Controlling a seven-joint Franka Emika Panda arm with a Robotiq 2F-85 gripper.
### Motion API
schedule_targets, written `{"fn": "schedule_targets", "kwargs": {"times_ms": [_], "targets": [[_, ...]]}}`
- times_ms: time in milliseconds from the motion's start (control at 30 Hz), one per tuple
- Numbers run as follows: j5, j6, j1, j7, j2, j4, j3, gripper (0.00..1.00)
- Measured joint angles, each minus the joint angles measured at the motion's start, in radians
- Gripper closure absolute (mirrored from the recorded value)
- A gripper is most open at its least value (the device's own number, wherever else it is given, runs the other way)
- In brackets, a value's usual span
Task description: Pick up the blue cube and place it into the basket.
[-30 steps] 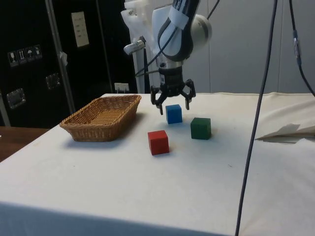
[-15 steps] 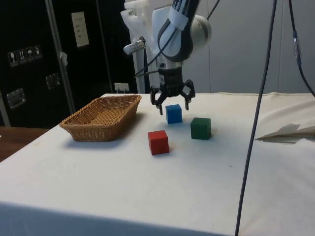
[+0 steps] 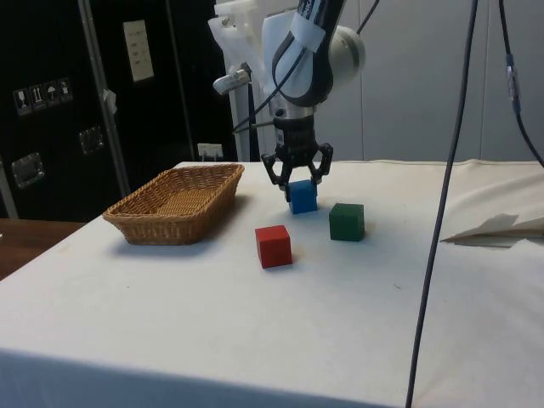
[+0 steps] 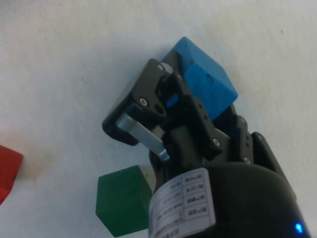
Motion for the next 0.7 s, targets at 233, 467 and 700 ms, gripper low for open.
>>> {"fn": "schedule_targets", "kwargs": {"times_ms": [233, 467, 700], "targets": [[0.0, -0.001, 0.0, -0.001, -0.002, 0.0, -0.001, 0.99], [-0.017, -0.044, 0.003, -0.001, -0.055, 0.0, -0.006, 0.99], [-0.056, -0.11, 0.012, 0.005, -0.127, -0.004, -0.003, 0.99]]}}
